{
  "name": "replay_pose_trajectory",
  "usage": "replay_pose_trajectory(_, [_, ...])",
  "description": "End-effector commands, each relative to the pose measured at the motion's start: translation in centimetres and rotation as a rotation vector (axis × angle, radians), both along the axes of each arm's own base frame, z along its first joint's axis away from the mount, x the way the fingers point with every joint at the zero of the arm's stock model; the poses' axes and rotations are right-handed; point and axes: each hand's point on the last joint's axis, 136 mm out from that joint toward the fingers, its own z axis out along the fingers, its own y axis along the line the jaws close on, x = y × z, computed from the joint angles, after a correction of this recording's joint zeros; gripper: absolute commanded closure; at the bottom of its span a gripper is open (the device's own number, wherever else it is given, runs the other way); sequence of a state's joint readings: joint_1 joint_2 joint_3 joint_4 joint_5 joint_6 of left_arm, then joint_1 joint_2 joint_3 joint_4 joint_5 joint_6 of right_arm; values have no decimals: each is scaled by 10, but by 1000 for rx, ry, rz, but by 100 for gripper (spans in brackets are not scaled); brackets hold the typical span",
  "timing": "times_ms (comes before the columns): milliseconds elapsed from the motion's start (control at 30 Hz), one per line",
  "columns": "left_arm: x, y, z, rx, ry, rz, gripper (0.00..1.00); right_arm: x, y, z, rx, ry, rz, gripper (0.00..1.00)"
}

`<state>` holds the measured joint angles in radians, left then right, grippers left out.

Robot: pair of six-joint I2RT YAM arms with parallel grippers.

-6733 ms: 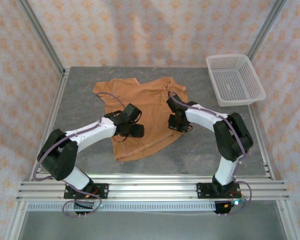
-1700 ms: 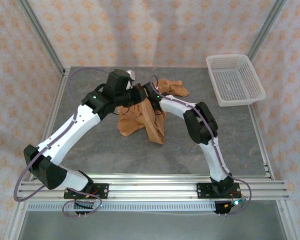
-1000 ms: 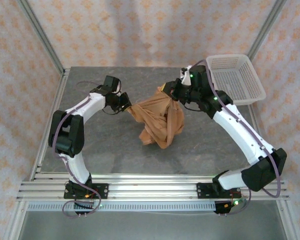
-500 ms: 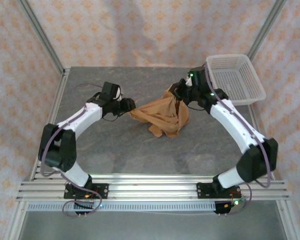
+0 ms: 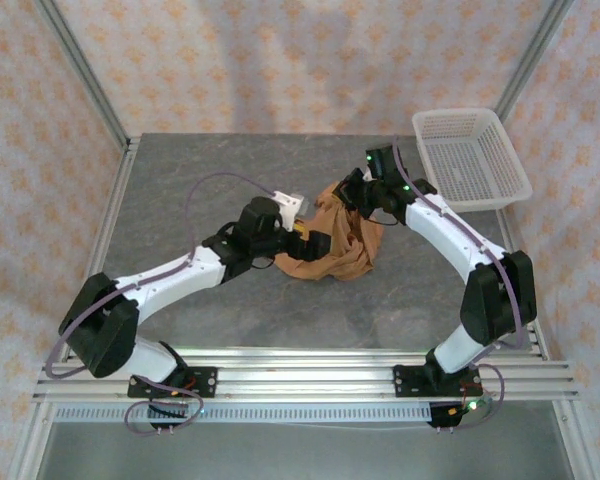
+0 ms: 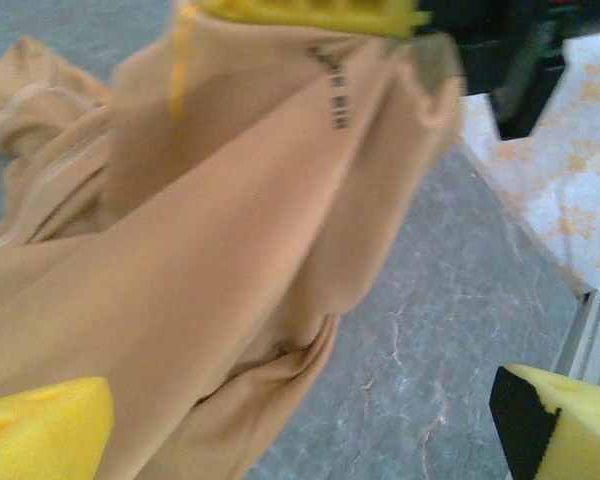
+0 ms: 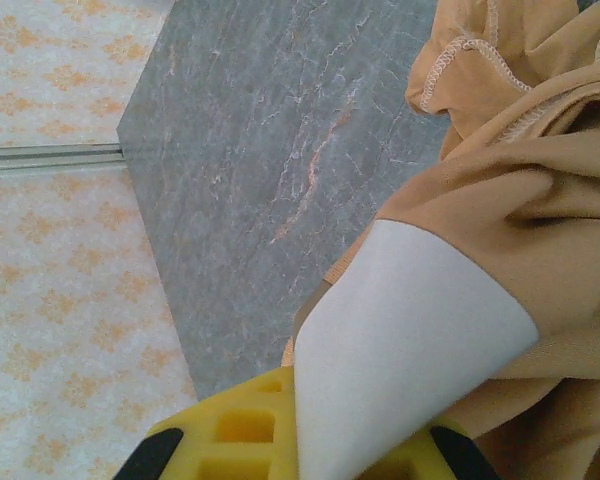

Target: Fold the inside-out t-shirt

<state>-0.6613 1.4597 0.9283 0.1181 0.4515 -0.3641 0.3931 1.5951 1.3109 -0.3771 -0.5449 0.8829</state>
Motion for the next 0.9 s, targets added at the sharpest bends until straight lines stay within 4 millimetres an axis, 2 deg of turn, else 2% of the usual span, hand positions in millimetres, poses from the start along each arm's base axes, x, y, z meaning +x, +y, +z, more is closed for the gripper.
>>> replay_pose_trajectory(0, [19, -24, 19, -39, -110, 6, 0, 2, 0, 23, 18, -57, -19, 100])
replay_pose_trajectory(133, [22, -48, 8, -2, -101, 7, 0, 3, 2, 24, 25, -57, -21, 100])
replay_pose_trajectory(267, [42, -55, -10, 37, -59, 72, 3, 3, 5, 29, 35, -65, -18, 100])
replay_pose_trajectory(300, [47, -56, -13, 42, -53, 85, 12, 2, 5, 29, 34, -65, -17, 100])
replay_pose_trajectory(333, [49, -57, -13, 44, -48, 88, 27, 1, 4, 29, 29, -67, -17, 100])
replay_pose_trajectory(433, [54, -54, -5, 54, -24, 101, 96, -1, -5, 24, -25, -64, -17, 100])
replay_pose_trajectory(500, [52, -45, 8, 59, -29, 108, 100, -2, -17, 13, -79, -51, -18, 99])
replay_pose_trajectory(533, [51, -40, 15, 54, -34, 107, 100, -3, -24, 7, -113, -43, -9, 89])
replay_pose_trajectory(567, [50, -33, 24, 46, -39, 114, 100, -5, -33, -1, -159, -22, 0, 71])
replay_pose_trajectory(633, [48, -19, 40, 17, -40, 125, 100, -12, -51, -14, -283, 7, 17, 44])
replay_pose_trajectory(667, [48, -13, 47, 0, -35, 129, 100, -17, -60, -20, -343, 19, 23, 40])
replay_pose_trajectory(733, [46, -5, 56, -33, -27, 131, 100, -24, -74, -26, -414, 24, 17, 38])
replay_pose_trajectory(867, [43, 2, 66, -93, -3, 121, 100, -38, -78, -32, -411, 23, 16, 40])
